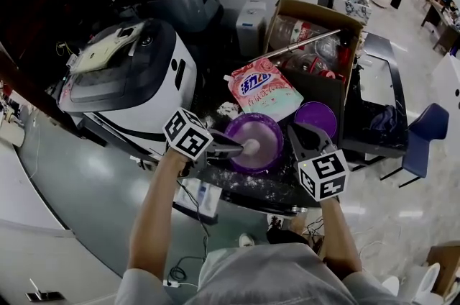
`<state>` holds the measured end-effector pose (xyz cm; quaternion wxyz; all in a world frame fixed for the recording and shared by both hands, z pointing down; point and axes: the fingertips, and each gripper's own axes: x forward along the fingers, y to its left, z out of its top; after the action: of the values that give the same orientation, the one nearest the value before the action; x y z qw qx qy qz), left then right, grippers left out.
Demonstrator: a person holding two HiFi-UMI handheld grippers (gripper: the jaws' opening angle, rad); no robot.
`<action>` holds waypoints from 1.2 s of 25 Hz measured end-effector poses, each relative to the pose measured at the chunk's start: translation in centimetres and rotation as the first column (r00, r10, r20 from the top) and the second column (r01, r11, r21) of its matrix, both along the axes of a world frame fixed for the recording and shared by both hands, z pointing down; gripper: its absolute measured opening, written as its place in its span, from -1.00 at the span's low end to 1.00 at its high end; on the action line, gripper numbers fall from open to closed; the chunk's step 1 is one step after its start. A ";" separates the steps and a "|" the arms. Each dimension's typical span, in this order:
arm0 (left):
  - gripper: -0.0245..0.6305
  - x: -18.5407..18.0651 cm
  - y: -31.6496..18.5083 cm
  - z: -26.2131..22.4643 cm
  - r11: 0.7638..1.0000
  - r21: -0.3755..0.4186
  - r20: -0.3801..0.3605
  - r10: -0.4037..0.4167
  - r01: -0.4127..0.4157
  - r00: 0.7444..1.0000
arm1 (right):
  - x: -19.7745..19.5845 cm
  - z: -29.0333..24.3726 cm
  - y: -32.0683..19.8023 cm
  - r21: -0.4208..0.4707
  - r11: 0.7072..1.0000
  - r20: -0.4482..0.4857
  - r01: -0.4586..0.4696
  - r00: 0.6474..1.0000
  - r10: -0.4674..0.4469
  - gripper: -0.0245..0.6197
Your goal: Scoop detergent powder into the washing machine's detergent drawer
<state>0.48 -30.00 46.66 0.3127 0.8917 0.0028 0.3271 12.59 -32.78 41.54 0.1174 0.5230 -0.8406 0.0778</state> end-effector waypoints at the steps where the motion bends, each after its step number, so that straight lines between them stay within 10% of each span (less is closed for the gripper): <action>1: -0.88 -0.1 -0.4 -0.2 0.998 0.005 -0.033 -0.055 0.055 0.998 | -0.2 -0.1 0.1 0.002 1.000 -0.002 0.002 1.000 -0.002 -0.91; 9: -0.88 -1.4 -3.1 -1.3 0.902 -0.002 -0.243 -0.420 0.432 0.875 | -1.2 -1.3 1.1 0.046 0.999 -0.032 0.025 0.999 -0.023 -0.91; 14: -0.88 -2.4 -3.6 -2.5 0.816 -0.105 -0.367 -0.563 0.568 0.740 | -1.4 -2.5 2.0 0.066 0.998 -0.050 0.017 0.999 -0.013 -0.91; 20: -0.88 -3.9 -2.8 -3.4 0.730 -0.249 -0.449 -0.669 0.636 0.592 | -1.7 -3.3 4.0 0.080 0.997 -0.070 -0.013 0.997 0.019 -0.91; 25: -0.88 -5.6 -0.7 -5.5 0.666 -0.462 -0.536 -0.736 0.586 0.414 | -3.1 -3.6 6.3 0.087 0.996 -0.080 -0.014 0.997 0.021 -0.91; 30: -0.88 -9.3 2.0 -6.6 0.642 -0.479 -0.568 -0.746 0.598 0.346 | -5.7 -3.6 8.5 0.104 0.994 -0.085 0.017 0.996 -0.008 -0.91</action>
<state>-8.85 -27.95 40.02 0.4724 0.8282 -0.2109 -0.2157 6.88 -24.28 37.90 0.1259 0.5260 -0.8411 0.0108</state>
